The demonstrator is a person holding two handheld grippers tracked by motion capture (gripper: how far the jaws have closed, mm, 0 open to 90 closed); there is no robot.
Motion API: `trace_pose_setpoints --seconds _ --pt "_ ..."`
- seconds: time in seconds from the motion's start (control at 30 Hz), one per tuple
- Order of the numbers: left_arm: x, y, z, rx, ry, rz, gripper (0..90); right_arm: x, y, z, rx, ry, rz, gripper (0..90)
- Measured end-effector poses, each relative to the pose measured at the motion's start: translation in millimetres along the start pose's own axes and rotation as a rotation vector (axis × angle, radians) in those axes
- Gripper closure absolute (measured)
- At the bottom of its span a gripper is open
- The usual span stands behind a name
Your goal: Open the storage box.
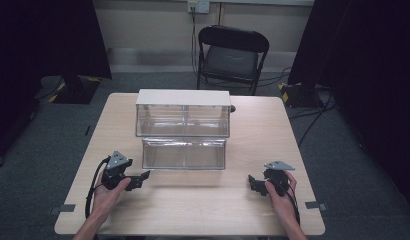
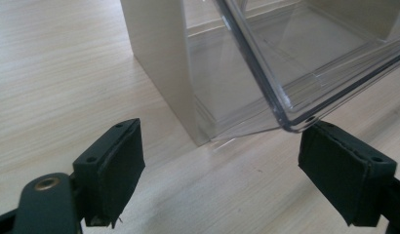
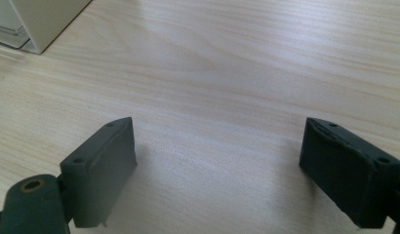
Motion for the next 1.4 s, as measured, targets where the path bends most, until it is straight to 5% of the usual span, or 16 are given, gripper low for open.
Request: trace_pose_setpoints --seconds 1.23,1.3,1.4 --pt "-9.6 -4.6 -11.8 0.093 -0.024 -0.027 18.6 0.0 0.0 0.0 0.0 0.0 0.0 12.6" --pt "-10.9 -2.8 -12.5 0.121 -0.013 -0.051 16.5 0.0 0.0 0.0 0.0 0.0 0.0 12.6" --pt "-13.9 2.6 -8.5 0.106 0.016 -0.096 17.4 0.0 0.0 0.0 0.0 0.0 0.0 12.6"
Point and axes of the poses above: each handheld gripper's, and its own axes: y roughly backward along the jaws, x roughly out of its underside, z roughly to its left, the point moved 4 cm from there along -y, roughly forward along the jaws, and after that the axes turned 9 degrees about z, right-handed, at the moved point
